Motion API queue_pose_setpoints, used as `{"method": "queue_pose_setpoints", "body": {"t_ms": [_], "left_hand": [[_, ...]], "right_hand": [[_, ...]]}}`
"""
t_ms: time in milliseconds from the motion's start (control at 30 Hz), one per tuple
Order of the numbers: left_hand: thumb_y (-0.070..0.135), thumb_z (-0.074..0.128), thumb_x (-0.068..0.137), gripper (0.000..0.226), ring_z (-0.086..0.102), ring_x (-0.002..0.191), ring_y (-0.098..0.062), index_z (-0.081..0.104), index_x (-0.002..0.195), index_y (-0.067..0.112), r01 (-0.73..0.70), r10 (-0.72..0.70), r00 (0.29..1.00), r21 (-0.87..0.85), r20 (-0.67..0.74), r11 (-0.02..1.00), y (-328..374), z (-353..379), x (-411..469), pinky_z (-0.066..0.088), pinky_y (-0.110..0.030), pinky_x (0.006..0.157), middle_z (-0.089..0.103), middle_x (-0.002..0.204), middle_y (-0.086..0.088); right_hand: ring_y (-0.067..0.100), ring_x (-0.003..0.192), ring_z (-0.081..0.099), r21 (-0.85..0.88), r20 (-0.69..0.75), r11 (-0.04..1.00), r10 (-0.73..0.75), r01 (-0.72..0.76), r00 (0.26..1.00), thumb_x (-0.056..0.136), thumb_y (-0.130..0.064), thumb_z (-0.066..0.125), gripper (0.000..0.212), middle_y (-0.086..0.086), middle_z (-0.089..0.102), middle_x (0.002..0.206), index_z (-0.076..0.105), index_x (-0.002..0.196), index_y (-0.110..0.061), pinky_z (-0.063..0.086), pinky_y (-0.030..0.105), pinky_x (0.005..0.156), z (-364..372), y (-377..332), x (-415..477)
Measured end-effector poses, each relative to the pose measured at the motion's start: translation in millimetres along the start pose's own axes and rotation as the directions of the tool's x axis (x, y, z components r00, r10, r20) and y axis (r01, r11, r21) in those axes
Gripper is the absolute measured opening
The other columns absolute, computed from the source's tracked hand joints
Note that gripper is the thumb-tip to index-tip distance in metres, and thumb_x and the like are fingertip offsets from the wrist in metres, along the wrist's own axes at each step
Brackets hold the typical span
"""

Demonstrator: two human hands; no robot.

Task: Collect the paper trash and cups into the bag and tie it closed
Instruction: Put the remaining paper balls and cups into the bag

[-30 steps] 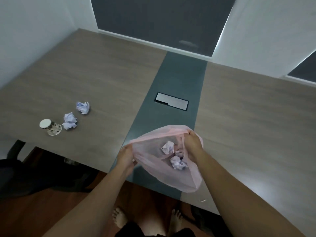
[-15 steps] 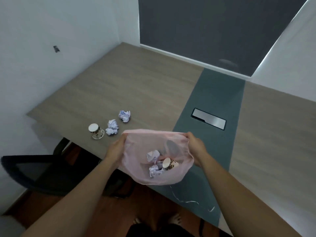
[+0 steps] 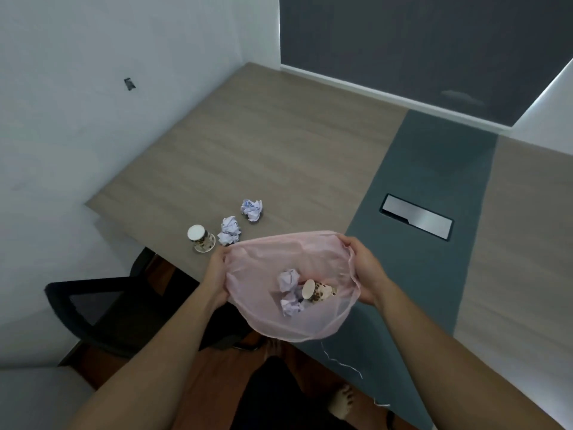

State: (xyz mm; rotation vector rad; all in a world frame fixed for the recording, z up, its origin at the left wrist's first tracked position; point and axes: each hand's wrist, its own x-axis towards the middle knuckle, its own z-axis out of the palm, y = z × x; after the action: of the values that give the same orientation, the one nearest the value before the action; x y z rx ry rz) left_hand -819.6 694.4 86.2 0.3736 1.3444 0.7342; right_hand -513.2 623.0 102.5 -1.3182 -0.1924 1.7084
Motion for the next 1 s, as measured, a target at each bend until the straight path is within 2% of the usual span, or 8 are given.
{"method": "queue_pose_setpoints", "body": {"t_ms": [133, 200, 267, 433, 567, 800, 933, 1000], "left_hand": [[0.034, 0.056, 0.088, 0.029, 0.072, 0.080, -0.030, 0.077, 0.080, 0.016, 0.032, -0.028, 0.999, 0.099, -0.039, 0.995, 22.6, -9.2, 28.9, 0.054, -0.037, 0.076, 0.074, 0.090, -0.012], [0.028, 0.055, 0.094, 0.035, 0.071, 0.079, -0.030, 0.083, 0.077, 0.016, 0.011, -0.005, 0.999, 0.142, -0.045, 0.990, 41.4, -15.3, 50.4, 0.053, -0.037, 0.076, 0.077, 0.085, -0.010], [0.024, 0.053, 0.103, 0.033, 0.068, 0.092, -0.030, 0.084, 0.093, 0.017, -0.113, 0.148, 0.985, 0.324, -0.086, 0.939, 60.1, -27.3, 75.4, 0.052, -0.040, 0.086, 0.076, 0.093, -0.009], [0.021, 0.070, 0.102, 0.038, 0.057, 0.130, -0.035, 0.072, 0.139, 0.016, -0.258, 0.605, 0.785, 0.818, -0.133, 0.514, 91.2, -72.9, 122.9, 0.050, -0.049, 0.112, 0.057, 0.140, -0.017], [0.032, 0.080, 0.097, 0.068, 0.033, 0.154, -0.038, 0.054, 0.159, 0.026, -0.070, 0.487, 0.872, 0.970, -0.054, 0.231, 112.7, -104.2, 145.9, 0.043, -0.056, 0.118, 0.033, 0.168, -0.014], [0.013, 0.089, 0.090, 0.057, 0.059, 0.132, -0.041, 0.068, 0.141, 0.002, -0.211, 0.368, 0.926, 0.926, 0.087, 0.313, 121.6, -123.9, 172.1, 0.045, -0.043, 0.114, 0.058, 0.142, -0.026], [0.020, 0.079, 0.098, 0.032, 0.072, 0.112, -0.041, 0.072, 0.126, 0.007, -0.259, 0.428, 0.901, 0.708, -0.068, 0.657, 126.8, -112.6, 173.4, 0.061, -0.056, 0.097, 0.074, 0.123, -0.021], [0.024, 0.070, 0.107, 0.031, 0.074, 0.104, -0.035, 0.070, 0.135, 0.010, -0.286, 0.322, 0.947, 0.483, 0.008, 0.828, 134.1, -101.9, 174.5, 0.063, -0.044, 0.086, 0.075, 0.129, -0.022]], "right_hand": [[0.051, 0.133, 0.067, 0.046, -0.054, 0.999, 0.026, -0.024, 0.998, 0.108, -0.039, 0.062, 0.047, 0.031, 0.071, 0.140, 0.073, 0.141, -0.006, 0.051, 0.071, 0.115, 14.7, -1.4, 25.2], [0.049, 0.130, 0.070, 0.051, -0.075, 0.998, 0.027, -0.023, 0.997, 0.110, -0.040, 0.060, 0.045, 0.028, 0.073, 0.139, 0.075, 0.139, -0.008, 0.053, 0.070, 0.113, 23.5, -0.7, 37.3], [0.047, 0.126, 0.073, 0.057, -0.092, 0.998, 0.029, -0.024, 0.995, 0.110, -0.041, 0.060, 0.045, 0.026, 0.075, 0.137, 0.077, 0.137, -0.010, 0.058, 0.067, 0.107, 31.8, 0.6, 47.4], [0.048, 0.125, 0.074, 0.108, -0.108, 0.994, 0.041, -0.029, 0.993, 0.107, -0.047, 0.065, 0.047, 0.026, 0.074, 0.139, 0.080, 0.134, -0.013, 0.061, 0.066, 0.100, 50.2, 0.1, 69.5], [0.049, 0.132, 0.070, 0.153, -0.086, 0.987, 0.068, -0.054, 0.994, 0.102, -0.051, 0.073, 0.055, 0.025, 0.070, 0.146, 0.075, 0.141, -0.011, 0.059, 0.064, 0.104, 61.1, 6.5, 83.1], [0.053, 0.134, 0.066, 0.139, -0.110, 0.987, 0.102, -0.087, 0.989, 0.108, -0.051, 0.064, 0.053, 0.024, 0.071, 0.145, 0.073, 0.144, -0.014, 0.044, 0.084, 0.111, 86.2, 4.6, 99.4], [0.051, 0.131, 0.069, 0.127, -0.152, 0.989, 0.090, -0.071, 0.984, 0.110, -0.046, 0.063, 0.047, 0.024, 0.074, 0.140, 0.075, 0.141, -0.013, 0.047, 0.080, 0.111, 100.4, -2.3, 102.0], [0.049, 0.125, 0.073, 0.124, -0.198, 0.991, 0.073, -0.049, 0.978, 0.108, -0.043, 0.067, 0.045, 0.024, 0.076, 0.136, 0.077, 0.137, -0.011, 0.052, 0.076, 0.109, 104.6, -3.6, 101.9]]}}
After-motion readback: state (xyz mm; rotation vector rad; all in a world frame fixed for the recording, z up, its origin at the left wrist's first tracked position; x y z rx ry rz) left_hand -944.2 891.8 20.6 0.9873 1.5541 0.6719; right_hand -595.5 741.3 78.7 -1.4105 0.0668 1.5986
